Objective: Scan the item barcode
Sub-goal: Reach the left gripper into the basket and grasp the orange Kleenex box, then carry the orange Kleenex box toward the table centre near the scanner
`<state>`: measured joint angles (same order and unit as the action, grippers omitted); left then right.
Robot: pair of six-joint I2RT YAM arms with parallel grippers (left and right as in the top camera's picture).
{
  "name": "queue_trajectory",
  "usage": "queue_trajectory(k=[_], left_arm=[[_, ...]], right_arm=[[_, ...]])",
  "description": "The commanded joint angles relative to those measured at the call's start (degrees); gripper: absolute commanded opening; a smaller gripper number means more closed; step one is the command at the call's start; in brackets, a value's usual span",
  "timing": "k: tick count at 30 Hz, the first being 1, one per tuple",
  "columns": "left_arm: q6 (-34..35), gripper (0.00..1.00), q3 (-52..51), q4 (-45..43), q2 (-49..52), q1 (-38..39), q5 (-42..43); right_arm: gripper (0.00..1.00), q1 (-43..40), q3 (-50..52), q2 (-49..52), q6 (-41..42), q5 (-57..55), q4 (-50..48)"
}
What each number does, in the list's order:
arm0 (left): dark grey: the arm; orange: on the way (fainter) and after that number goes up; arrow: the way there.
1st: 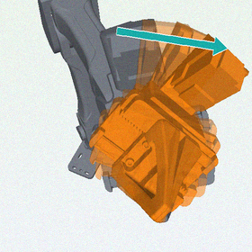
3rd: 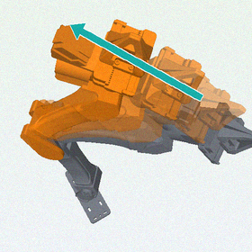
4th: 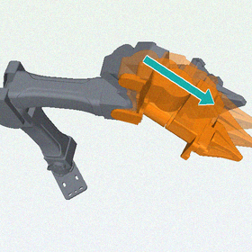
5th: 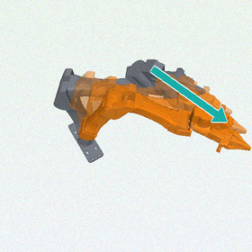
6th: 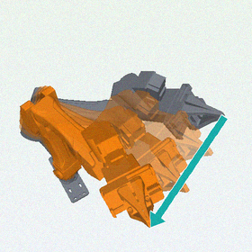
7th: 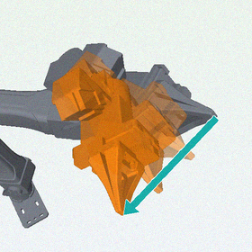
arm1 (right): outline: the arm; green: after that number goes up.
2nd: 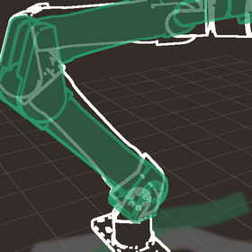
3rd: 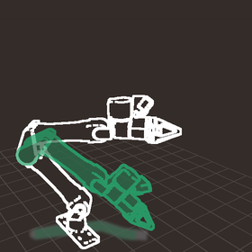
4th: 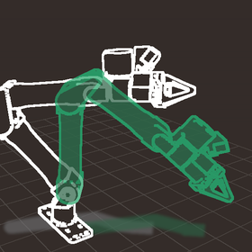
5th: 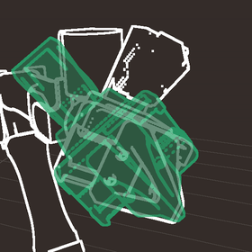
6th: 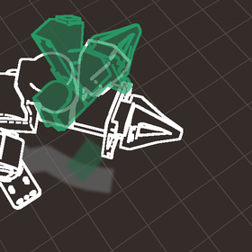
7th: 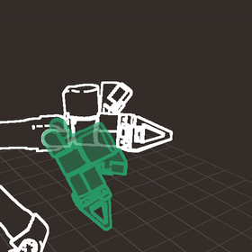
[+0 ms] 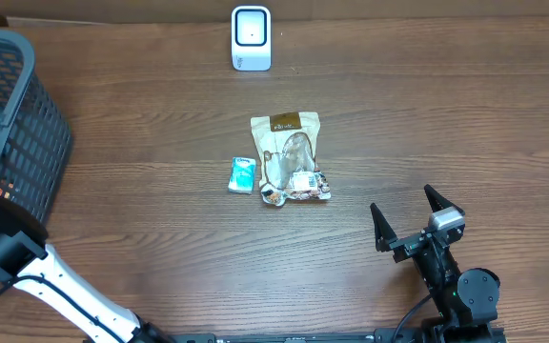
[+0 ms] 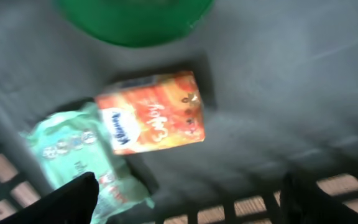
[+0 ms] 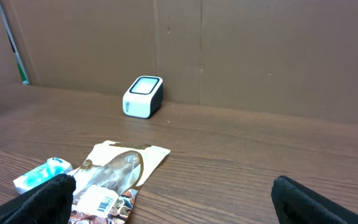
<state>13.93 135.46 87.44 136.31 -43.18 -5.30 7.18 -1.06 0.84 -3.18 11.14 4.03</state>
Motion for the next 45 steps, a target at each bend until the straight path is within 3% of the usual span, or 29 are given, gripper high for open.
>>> queue_trajectory(k=[1, 12, 16, 18, 22, 28, 36, 45], left_arm=[[1.27, 0.82, -7.43, -2.78, 1.07, 0.66, -4.04], [3.1, 0.81, -14.14, -10.45, 1.07, 0.9, -6.75], [3.45, 0.75, -14.86, -10.84, 1.11, 0.9, -6.75], [3.43, 0.65, -15.32, -10.86, 1.16, 0.9, -6.75], [3.41, 0.31, -16.39, -10.91, 1.18, 0.9, -6.75], [3.39, 0.04, -18.64, -10.93, 1.18, 0.9, -6.75], [3.43, 0.04, -16.81, -8.76, 0.17, 0.9, -4.83], [3.43, 0.04, 1.73, -3.02, -6.23, 0.9, 4.72]], right_arm=[[1.0, 0.22, 0.61, -0.68, 0.11, -0.48, -0.33], [1.0, 0.22, 0.61, -0.68, 0.11, -0.5, -0.33], [1.0, 0.22, 0.61, -0.68, 0.13, -0.48, -0.33], [1.0, 0.22, 0.61, -0.68, 0.11, -0.48, -0.33], [1.0, 0.22, 0.61, -0.68, 0.11, -0.48, -0.33], [1.0, 0.22, 0.61, -0.68, 0.11, -0.5, -0.33], [1.0, 0.22, 0.61, -0.68, 0.11, -0.5, -0.33], [1.0, 0.22, 0.61, -0.68, 0.11, -0.5, -0.33]])
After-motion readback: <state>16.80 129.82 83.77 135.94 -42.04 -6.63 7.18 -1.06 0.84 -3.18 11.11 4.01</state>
